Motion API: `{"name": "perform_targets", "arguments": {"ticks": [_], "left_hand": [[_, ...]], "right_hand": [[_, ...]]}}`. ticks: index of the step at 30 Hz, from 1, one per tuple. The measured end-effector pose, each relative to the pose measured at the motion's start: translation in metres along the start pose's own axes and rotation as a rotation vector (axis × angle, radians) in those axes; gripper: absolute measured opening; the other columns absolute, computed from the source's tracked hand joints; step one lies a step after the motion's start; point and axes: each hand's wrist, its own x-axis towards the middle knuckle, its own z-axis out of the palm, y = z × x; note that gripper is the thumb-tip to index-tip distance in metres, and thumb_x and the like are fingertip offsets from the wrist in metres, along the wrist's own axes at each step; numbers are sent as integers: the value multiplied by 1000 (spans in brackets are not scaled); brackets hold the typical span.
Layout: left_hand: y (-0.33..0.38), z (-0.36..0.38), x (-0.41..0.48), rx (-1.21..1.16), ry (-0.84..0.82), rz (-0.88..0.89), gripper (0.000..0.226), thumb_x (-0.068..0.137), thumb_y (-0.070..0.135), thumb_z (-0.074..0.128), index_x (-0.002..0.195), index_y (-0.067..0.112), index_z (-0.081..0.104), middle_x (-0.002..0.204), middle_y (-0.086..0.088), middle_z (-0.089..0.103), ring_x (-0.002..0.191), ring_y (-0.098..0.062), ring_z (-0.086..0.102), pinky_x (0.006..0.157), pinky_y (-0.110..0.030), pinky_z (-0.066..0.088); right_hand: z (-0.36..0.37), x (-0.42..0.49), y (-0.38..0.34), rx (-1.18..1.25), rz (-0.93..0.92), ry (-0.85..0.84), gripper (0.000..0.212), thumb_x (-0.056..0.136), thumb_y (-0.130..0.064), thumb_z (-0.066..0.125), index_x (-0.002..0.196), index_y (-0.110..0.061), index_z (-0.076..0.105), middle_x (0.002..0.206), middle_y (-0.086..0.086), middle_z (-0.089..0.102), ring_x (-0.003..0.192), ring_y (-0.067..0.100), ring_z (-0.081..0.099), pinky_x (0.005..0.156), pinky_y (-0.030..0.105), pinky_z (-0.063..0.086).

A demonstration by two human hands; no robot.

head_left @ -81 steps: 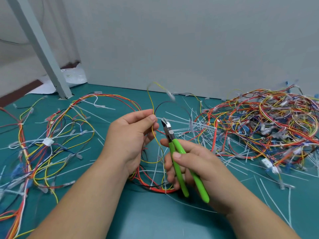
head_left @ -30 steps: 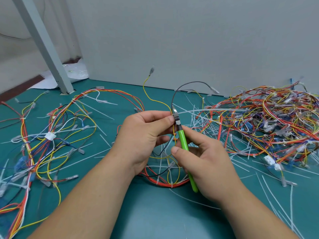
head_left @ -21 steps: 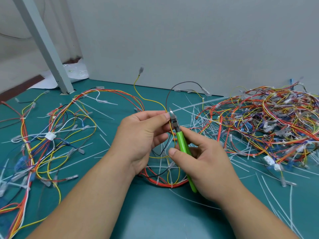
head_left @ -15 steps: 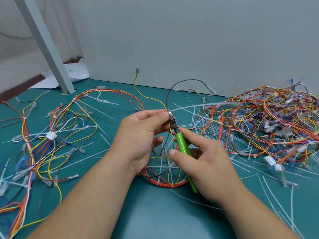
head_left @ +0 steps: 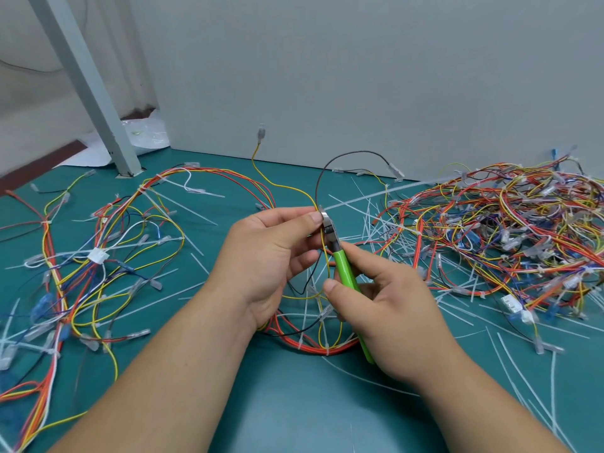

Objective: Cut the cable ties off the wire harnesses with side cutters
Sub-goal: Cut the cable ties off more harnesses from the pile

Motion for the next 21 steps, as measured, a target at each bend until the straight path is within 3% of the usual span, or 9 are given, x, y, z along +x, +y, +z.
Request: {"name": "perform_targets", "arguments": {"ticks": [2, 5, 11, 14, 18, 21], "left_hand": [[-1, 0, 1, 3, 9, 0, 4, 87, 9, 74, 89, 11, 74, 78, -5, 75, 62, -8, 68, 53, -17, 55], [-1, 0, 1, 17, 16, 9, 3, 87, 8, 74, 88, 12, 74, 78, -5, 76, 62, -8, 68, 54, -17, 55], [-1, 1, 2, 13, 47, 28, 4, 89, 9, 73, 88, 13, 73, 78, -4, 74, 66, -11, 69, 53, -20, 54], [1, 1, 4, -30, 140, 67, 3, 92, 13, 71, 91, 16, 68, 77, 0, 69, 70, -14, 71, 52, -21, 52], [3, -4, 10, -61, 272, 123, 7, 98, 15, 61, 91, 17, 63, 84, -2, 67, 74, -17, 73, 51, -24, 51], [4, -6, 12, -89, 324, 169, 9, 102, 13, 52, 96, 19, 53, 87, -3, 73, 74, -21, 76, 53, -27, 54]], "right_hand": [[1, 0, -1, -44, 16, 4, 22, 89, -24, 65, 110, -28, 70, 65, -11, 44, 55, 22, 40, 49, 25, 33], [2, 1, -1, -77, 36, 2, 20, 90, -28, 62, 109, -26, 69, 68, 4, 43, 55, 31, 43, 49, 40, 36], [1, 2, 3, 57, 94, 9, 24, 80, -28, 66, 104, -29, 72, 67, -6, 48, 55, 22, 42, 51, 38, 35], [-1, 4, 6, 150, 160, 135, 31, 70, -26, 66, 100, -31, 71, 76, -2, 56, 61, 19, 50, 60, 41, 42], [-9, 5, 2, 124, 61, 431, 38, 65, -41, 65, 100, -28, 65, 76, 6, 53, 62, 22, 48, 56, 49, 43], [-19, 5, -1, 17, 22, 656, 40, 66, -47, 63, 104, -35, 62, 105, 12, 58, 69, 24, 56, 66, 45, 51]]}}
